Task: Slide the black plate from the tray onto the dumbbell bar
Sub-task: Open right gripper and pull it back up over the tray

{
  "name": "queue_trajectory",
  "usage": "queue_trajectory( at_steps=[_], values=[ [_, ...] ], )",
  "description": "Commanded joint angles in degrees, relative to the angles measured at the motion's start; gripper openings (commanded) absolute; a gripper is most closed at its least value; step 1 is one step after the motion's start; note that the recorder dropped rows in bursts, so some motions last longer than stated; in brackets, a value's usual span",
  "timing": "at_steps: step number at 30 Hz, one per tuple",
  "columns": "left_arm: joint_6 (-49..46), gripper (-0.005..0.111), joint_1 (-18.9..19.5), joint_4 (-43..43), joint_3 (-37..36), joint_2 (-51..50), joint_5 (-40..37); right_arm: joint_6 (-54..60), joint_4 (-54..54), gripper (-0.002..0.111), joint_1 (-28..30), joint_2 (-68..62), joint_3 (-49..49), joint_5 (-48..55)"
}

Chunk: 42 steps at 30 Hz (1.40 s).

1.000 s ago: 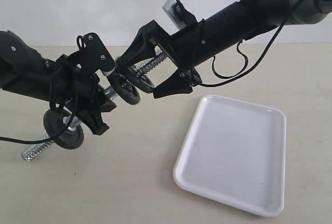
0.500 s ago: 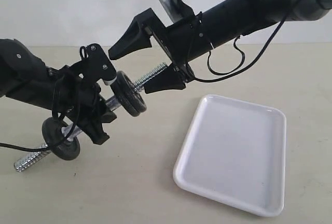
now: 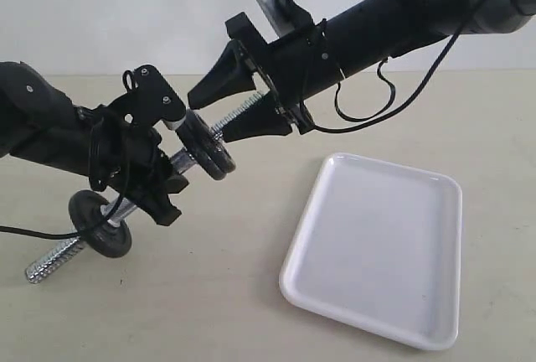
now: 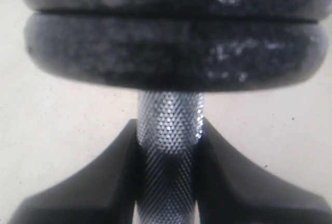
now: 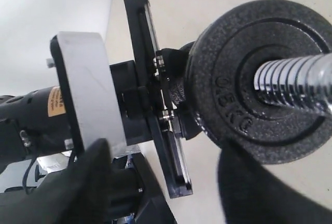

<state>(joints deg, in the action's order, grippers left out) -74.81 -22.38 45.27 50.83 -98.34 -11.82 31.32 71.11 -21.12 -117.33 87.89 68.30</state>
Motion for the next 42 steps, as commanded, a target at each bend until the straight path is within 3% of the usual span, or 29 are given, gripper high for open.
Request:
queue_trajectory(
  at_steps=[1, 3, 19, 33, 42],
  values=[
    [3.3, 0.004, -0.2, 3.8, 2.6, 3.7, 7.9, 0.3, 0.1, 0.015, -0.1, 0.9, 0.5, 1.4],
    [4.5, 0.004, -0.2, 3.8, 2.6, 3.7, 7.9, 0.3, -0.6, 0.0, 0.2, 0.9, 0.5, 1.7],
    [16.7, 0.004, -0.1, 3.8, 2.6, 3.7, 8.8, -1.2, -15.1, 0.0, 6.8, 0.9, 0.5, 1.7],
    [30.8, 0.004, -0.1, 3.8, 2.6, -2.6, 4.4, 3.3, -32.0, 0.0, 6.8, 0.9, 0.5, -1.1],
    [38.6, 0.004, -0.1, 3.8, 5.2, -5.2, 4.5, 4.4, -34.1, 0.0, 6.7, 2.7, 0.5, -5.1]
  ],
)
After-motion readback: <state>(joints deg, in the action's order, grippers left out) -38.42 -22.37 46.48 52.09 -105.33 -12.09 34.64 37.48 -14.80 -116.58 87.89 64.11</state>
